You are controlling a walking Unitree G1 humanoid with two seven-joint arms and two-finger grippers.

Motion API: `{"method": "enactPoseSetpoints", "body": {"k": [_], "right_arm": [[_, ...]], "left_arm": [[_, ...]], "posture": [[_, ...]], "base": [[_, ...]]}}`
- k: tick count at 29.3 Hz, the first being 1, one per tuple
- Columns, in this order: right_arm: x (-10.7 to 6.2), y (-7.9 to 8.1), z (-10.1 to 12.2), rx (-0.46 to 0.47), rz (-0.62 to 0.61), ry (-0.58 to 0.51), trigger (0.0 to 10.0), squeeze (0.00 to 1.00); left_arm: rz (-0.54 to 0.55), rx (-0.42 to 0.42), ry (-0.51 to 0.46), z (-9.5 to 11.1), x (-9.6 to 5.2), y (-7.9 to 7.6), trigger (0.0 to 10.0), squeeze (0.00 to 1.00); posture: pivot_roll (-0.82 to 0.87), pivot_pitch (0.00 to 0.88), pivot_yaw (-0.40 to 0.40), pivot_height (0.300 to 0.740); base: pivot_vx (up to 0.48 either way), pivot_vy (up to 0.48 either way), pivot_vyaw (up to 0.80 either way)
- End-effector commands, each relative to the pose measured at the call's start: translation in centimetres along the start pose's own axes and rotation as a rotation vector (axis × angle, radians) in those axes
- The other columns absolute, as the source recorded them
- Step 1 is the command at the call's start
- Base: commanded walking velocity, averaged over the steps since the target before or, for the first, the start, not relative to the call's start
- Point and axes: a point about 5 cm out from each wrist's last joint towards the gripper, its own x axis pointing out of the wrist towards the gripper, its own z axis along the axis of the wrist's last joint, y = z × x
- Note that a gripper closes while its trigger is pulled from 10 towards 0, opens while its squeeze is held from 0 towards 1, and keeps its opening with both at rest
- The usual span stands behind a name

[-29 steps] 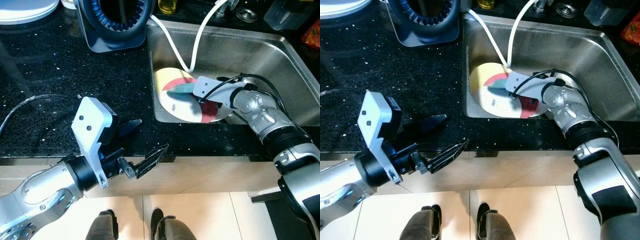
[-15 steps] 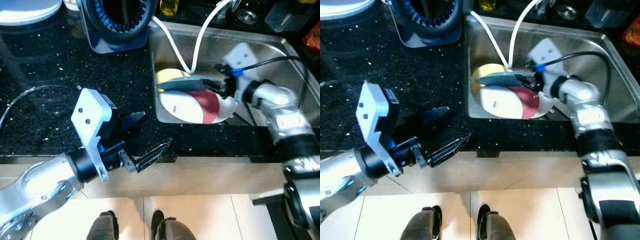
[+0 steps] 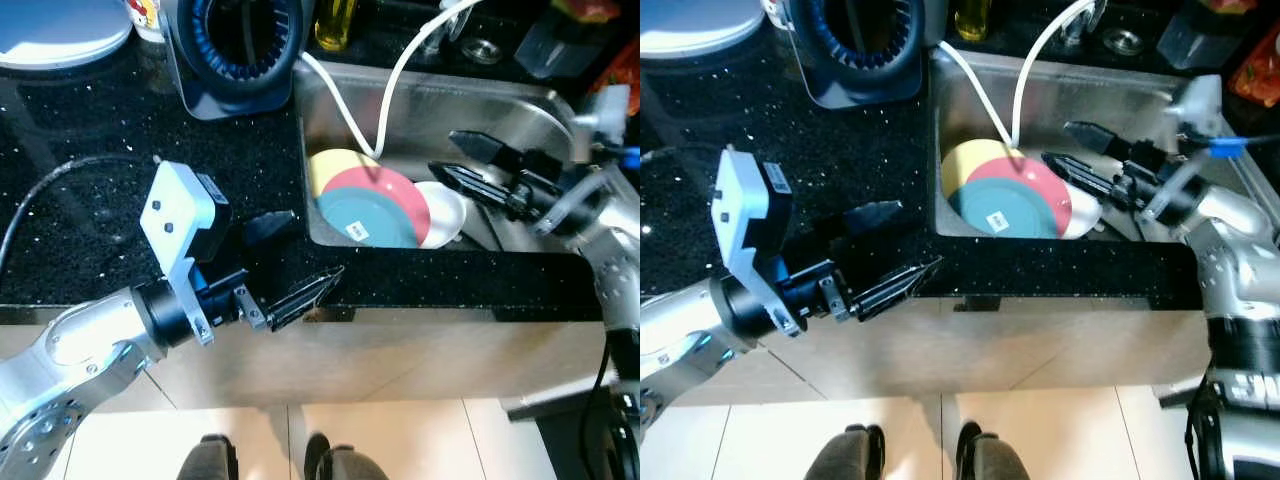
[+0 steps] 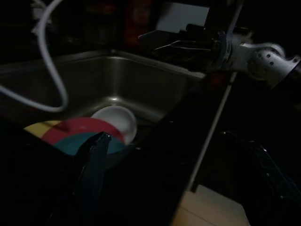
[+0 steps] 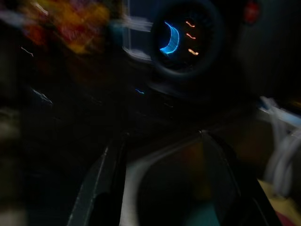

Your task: Kitchen organization

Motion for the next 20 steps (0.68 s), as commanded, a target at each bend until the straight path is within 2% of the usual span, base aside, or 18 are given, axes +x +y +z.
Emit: {"method": "enactPoseSetpoints", "body": {"k": [1, 5, 6, 9, 13, 14, 16, 17, 19, 20], "right_arm": [[-0.4, 1.2, 0.4, 0.077, 0.068, -0.075, 10.0, 0.00], [-1.0, 3.3, 0.3, 0.250, 0.169, -0.223, 10.0, 0.00], [-1.0, 3.3, 0.3, 0.250, 0.169, -0.223, 10.0, 0.00], [-1.3, 4.6, -0.3, 0.336, 0.215, -0.267, 10.0, 0.00], [-1.5, 7.0, -1.6, 0.469, 0.306, -0.265, 10.0, 0.00], [-1.5, 7.0, -1.6, 0.469, 0.306, -0.265, 10.0, 0.00], [-1.8, 8.3, -2.0, 0.517, 0.353, -0.244, 10.0, 0.00], [-1.8, 8.3, -2.0, 0.517, 0.353, -0.244, 10.0, 0.00], [-2.0, 9.4, -2.3, 0.570, 0.397, -0.228, 10.0, 0.00], [-2.0, 9.4, -2.3, 0.570, 0.397, -0.228, 10.0, 0.00]], "left_arm": [[-0.055, -0.027, -0.021, -0.1, -0.2, -0.7, 10.0, 0.00], [-0.069, -0.069, -0.048, -0.1, -0.7, -0.5, 10.0, 0.00], [-0.069, -0.069, -0.048, -0.1, -0.7, -0.5, 10.0, 0.00], [-0.077, -0.093, -0.062, -0.2, -1.1, -0.3, 10.0, 0.00], [-0.179, -0.161, -0.032, -1.1, -1.9, -1.4, 10.0, 0.00], [-0.179, -0.161, -0.032, -1.1, -1.9, -1.4, 10.0, 0.00], [-0.240, -0.207, 0.010, -2.0, -2.6, -2.2, 10.0, 0.00], [-0.240, -0.207, 0.010, -2.0, -2.6, -2.2, 10.0, 0.00], [-0.298, -0.277, 0.002, -2.4, -3.4, -2.9, 10.0, 0.00], [-0.298, -0.277, 0.002, -2.4, -3.4, -2.9, 10.0, 0.00]], "posture": [[0.11, 0.118, -0.080, 0.740], [0.11, 0.117, -0.077, 0.740], [0.11, 0.117, -0.077, 0.740], [0.11, 0.117, -0.074, 0.740], [0.11, 0.122, -0.070, 0.740], [0.11, 0.122, -0.070, 0.740], [0.11, 0.128, -0.067, 0.740], [0.11, 0.128, -0.067, 0.740], [0.10, 0.132, -0.063, 0.740], [0.10, 0.132, -0.063, 0.740]], "base": [[0.000, 0.000, 0.00], [0.000, 0.000, 0.00], [0.000, 0.000, 0.00], [0.000, 0.000, 0.00], [0.000, 0.000, 0.00], [0.000, 0.000, 0.00], [0.000, 0.000, 0.00], [0.000, 0.000, 0.00], [0.000, 0.000, 0.00], [0.000, 0.000, 0.00]]}}
